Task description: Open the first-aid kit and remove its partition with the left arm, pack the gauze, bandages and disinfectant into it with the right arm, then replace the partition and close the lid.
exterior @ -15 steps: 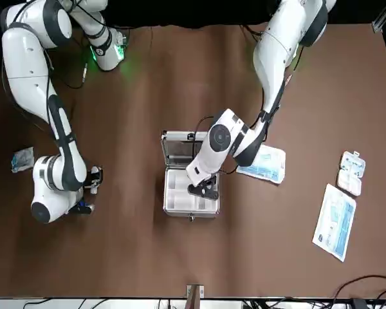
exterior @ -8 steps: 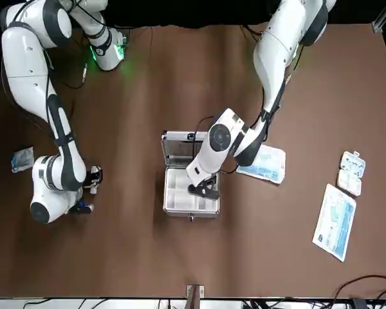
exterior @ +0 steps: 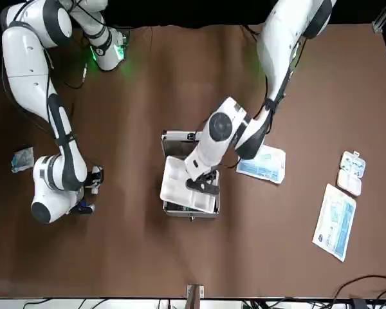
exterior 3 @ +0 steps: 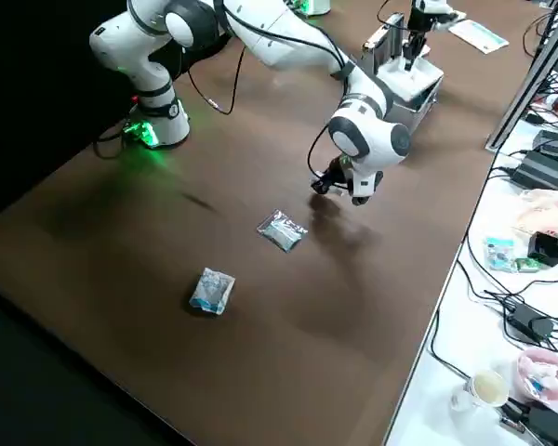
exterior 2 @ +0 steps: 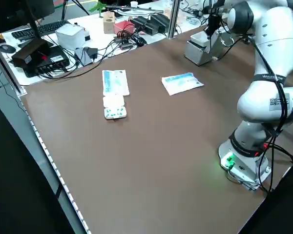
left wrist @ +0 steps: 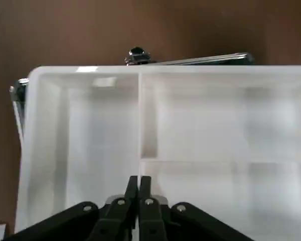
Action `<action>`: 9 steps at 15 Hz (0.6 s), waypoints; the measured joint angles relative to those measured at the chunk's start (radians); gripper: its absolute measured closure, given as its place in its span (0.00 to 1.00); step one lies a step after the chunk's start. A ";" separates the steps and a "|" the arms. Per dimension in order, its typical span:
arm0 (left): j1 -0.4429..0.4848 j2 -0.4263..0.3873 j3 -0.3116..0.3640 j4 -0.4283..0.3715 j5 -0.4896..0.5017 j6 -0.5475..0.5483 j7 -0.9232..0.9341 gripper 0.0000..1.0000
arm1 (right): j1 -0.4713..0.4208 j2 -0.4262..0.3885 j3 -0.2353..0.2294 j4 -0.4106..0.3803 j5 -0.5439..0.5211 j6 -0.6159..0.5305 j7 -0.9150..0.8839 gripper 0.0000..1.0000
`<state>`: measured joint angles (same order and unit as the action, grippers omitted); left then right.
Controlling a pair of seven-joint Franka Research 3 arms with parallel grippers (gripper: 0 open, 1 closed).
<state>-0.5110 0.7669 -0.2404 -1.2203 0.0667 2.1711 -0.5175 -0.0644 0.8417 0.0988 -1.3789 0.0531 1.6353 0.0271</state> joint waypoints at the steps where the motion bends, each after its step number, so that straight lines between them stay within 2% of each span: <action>1: 0.000 -0.021 0.000 0.001 0.000 -0.018 0.000 0.96 | 0.001 -0.002 0.003 0.002 0.000 -0.008 0.006 0.57; 3: 0.003 -0.057 0.002 0.002 0.000 -0.038 -0.004 0.96 | 0.003 -0.007 0.016 0.010 0.009 -0.039 0.034 0.57; 5: 0.016 -0.085 0.009 0.002 0.000 -0.050 -0.017 0.96 | 0.005 -0.016 0.050 0.028 0.031 -0.061 0.094 0.57; 9: 0.123 -0.154 0.010 0.006 0.000 -0.115 -0.020 0.96 | 0.009 -0.041 0.161 0.055 0.066 -0.069 0.278 0.57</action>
<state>-0.3878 0.6132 -0.2305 -1.2142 0.0666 2.0564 -0.5371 -0.0559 0.8008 0.2601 -1.3241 0.1195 1.5659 0.3050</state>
